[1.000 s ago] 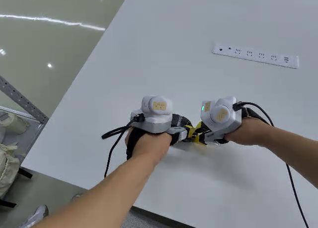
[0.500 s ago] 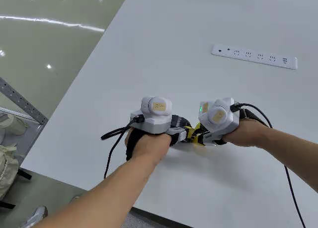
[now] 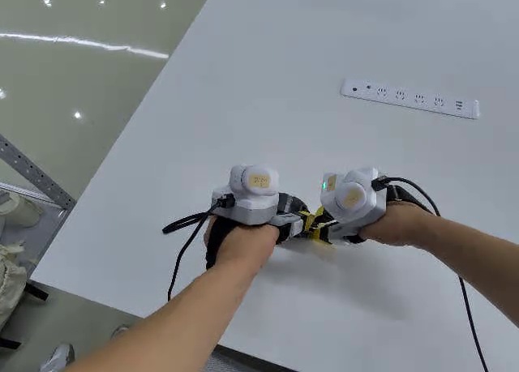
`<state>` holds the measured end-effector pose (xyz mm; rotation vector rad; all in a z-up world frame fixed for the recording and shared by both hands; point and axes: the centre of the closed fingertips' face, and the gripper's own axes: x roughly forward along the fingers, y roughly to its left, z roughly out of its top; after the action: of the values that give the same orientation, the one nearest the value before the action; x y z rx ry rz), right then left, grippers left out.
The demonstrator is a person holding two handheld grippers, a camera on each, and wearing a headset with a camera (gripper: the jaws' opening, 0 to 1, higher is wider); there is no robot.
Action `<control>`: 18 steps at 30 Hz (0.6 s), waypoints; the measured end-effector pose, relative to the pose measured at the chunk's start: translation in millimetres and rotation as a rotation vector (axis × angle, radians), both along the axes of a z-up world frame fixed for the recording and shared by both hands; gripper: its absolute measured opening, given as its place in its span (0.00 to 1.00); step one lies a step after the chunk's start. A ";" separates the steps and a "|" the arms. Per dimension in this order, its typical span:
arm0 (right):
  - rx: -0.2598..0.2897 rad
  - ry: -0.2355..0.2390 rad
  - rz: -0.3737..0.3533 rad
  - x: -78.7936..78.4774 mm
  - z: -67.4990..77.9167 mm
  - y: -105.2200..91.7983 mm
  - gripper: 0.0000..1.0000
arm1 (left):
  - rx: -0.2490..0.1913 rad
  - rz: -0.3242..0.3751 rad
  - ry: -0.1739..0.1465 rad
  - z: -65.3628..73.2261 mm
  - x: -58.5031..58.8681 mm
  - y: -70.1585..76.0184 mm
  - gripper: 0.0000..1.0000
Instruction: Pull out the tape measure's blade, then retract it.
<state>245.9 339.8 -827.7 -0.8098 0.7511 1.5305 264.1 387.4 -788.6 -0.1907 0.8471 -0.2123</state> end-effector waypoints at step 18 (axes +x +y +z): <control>0.035 0.039 -0.111 -1.2 6.5 -2.3 0.31 | 0.009 -0.055 -0.037 5.8 1.2 -2.9 0.67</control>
<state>244.7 337.5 -821.2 -0.7026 0.7830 1.4601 265.3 384.5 -782.8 -0.1544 0.8171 -0.2625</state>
